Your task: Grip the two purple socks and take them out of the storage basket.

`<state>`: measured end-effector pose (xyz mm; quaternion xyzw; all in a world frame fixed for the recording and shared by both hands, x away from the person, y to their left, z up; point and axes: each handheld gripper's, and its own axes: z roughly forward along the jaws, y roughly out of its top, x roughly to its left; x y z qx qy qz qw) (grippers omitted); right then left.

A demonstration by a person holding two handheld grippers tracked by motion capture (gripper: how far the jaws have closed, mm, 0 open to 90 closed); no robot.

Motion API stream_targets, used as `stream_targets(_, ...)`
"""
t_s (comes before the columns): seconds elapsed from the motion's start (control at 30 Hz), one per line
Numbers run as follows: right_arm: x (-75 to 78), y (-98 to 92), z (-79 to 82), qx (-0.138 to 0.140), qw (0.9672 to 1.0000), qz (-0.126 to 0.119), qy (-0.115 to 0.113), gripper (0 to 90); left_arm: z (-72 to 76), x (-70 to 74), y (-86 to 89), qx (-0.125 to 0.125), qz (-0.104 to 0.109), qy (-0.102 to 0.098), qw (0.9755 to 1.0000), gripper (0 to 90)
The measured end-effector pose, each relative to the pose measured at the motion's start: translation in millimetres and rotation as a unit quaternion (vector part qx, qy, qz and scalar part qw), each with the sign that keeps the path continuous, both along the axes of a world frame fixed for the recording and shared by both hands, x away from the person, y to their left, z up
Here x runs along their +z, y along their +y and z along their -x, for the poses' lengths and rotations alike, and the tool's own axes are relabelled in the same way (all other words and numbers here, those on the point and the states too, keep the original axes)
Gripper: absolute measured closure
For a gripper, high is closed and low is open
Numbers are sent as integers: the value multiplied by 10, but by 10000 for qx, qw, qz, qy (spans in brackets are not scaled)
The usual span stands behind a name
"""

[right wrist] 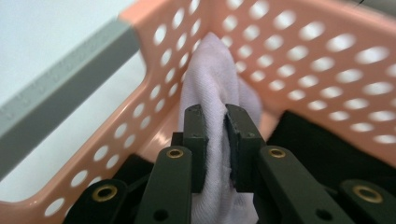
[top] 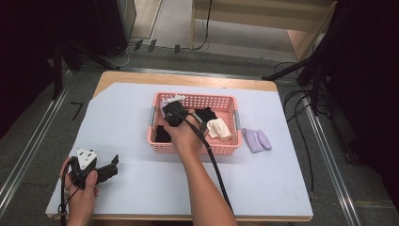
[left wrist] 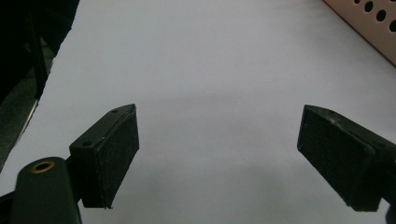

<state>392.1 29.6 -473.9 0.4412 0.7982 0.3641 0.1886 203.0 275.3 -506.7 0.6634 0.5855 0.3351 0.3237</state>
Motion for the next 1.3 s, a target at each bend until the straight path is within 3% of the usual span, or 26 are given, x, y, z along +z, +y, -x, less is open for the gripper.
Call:
stream_targets(0.17,134,-144,69,-222,9983,-246,-481,802,-3,0,8,17,70,15,10000,134)
stream_targets(0.33,178,-284,117,-229,9966,-272,-738,802,-1,1,9,10,60,18,10000,132)
stream_targets(0.53,225,-592,162,-361,9924,-543,-1040,801,-1,1,3,2,-22,21,10000,133)
stream_targets(0.67,293,-756,175,-524,9902,-650,-1118,802,-1,1,2,5,-24,19,10000,132)
stream_targets(0.9,433,-992,235,-774,9895,-688,-1010,805,0,1,0,8,-19,22,10000,133)
stream_targets(1.1,433,-1134,304,-777,9917,-577,-849,805,-1,1,2,3,-25,21,10000,133)
stream_targets(1.2,419,-1194,328,-808,9914,-609,-831,805,-1,1,2,2,-22,21,10000,133)
stream_targets(1.3,393,-1334,388,-865,9891,-689,-972,805,-1,1,0,8,-17,22,10000,133)
